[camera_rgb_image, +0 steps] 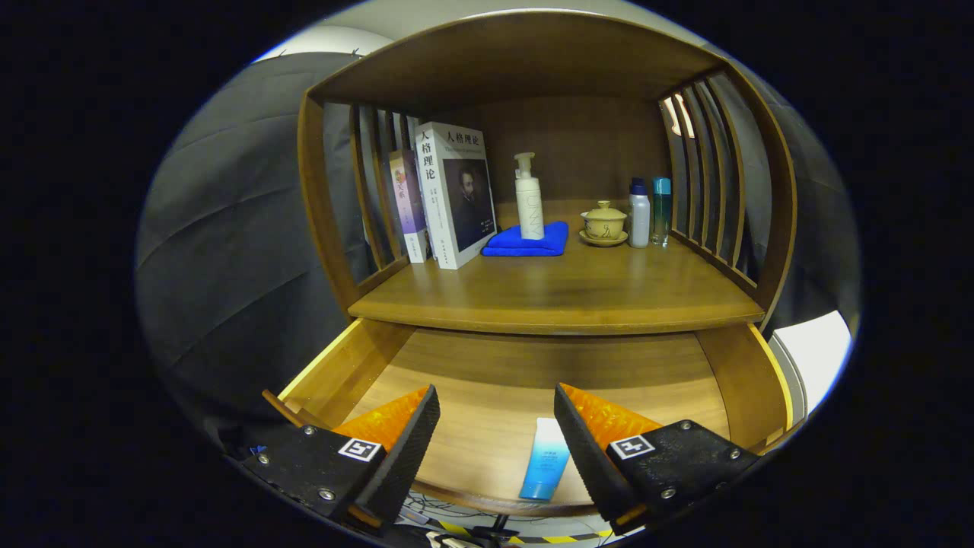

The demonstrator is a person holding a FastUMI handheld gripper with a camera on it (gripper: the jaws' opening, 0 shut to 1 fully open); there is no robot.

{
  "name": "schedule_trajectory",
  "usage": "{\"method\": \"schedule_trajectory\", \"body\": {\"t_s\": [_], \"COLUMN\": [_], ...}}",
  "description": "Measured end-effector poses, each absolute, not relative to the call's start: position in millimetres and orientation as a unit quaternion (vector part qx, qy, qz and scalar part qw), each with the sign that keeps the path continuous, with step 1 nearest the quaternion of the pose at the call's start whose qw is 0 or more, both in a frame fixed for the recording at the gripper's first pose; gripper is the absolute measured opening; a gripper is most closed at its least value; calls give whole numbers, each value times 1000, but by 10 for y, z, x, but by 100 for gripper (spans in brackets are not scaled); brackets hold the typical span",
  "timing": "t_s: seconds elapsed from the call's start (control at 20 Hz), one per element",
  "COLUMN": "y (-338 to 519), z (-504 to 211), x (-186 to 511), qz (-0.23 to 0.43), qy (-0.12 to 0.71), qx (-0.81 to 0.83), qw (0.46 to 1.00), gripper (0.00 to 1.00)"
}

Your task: Pull open the drawer, take out the items inside it, and place them on the countertop above the cabinet.

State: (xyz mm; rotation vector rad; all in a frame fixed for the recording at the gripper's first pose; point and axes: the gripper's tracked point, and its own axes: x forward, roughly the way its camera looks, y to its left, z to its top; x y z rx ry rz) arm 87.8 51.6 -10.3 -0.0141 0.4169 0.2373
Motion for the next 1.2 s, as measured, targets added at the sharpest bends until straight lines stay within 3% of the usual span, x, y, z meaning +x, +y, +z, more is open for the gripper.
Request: {"method": "schedule_trajectory", "body": {"t_s": [0.7,1.2], "y": [124,-31], "z": [-1138,-1356], "x": [1030,1015], "qz": [96,69], "qy": [445,526], "qx": [-17,-8], "qw": [890,847], "gripper": [91,88]}}
